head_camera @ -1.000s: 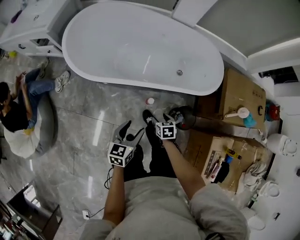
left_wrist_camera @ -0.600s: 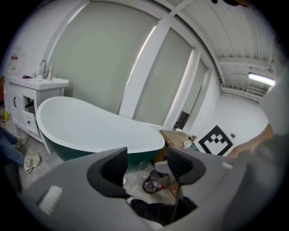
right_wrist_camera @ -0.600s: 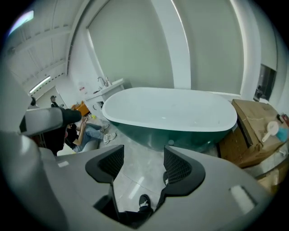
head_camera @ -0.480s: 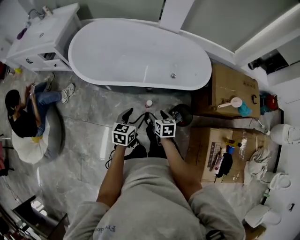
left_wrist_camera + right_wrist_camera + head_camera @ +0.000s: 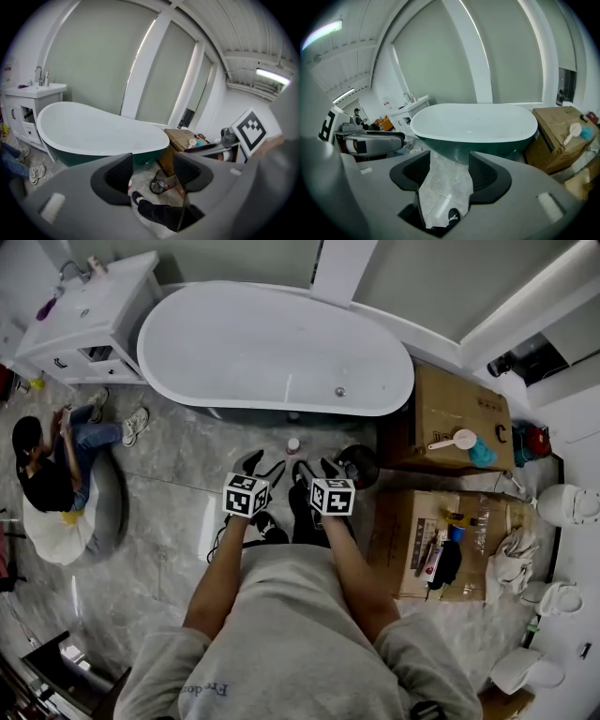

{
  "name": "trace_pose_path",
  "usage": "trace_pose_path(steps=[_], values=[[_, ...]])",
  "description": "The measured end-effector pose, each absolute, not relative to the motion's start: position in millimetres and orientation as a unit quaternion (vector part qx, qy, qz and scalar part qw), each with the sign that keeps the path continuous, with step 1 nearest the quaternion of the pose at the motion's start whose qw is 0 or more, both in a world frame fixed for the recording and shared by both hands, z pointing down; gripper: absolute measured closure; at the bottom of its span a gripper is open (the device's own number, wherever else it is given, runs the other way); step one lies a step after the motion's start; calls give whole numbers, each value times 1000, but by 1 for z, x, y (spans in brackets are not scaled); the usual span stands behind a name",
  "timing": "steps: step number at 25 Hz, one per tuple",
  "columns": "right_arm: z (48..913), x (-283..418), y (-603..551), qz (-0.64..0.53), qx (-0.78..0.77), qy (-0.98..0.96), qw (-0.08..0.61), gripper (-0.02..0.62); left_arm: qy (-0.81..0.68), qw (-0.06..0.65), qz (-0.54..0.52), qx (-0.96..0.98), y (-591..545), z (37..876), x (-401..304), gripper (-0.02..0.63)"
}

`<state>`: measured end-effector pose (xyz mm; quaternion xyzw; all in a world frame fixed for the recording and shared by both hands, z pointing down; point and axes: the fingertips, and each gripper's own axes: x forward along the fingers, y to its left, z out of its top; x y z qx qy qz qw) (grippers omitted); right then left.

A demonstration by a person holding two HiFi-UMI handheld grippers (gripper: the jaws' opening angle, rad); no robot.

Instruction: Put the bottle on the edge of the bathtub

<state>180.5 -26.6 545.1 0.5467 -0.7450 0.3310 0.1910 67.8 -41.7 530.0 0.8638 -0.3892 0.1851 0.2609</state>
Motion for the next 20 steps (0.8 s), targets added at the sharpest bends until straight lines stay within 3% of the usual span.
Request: trace_pose_path(steps=[3,7,10,20], values=[[538,185,-27,324,553,-746,181,402,-388,258,187,865,-42,531,71,318],[535,192,-26,326,565,-739,169,506,-390,252,184,866,-44,530,74,482],[534,197,-26,330,571,-734,161,590,-390,251,186,867,-45,530,76,548],[539,196,-18,340,556,-738,171,594,-391,269,199,858,-38,541,76,548]])
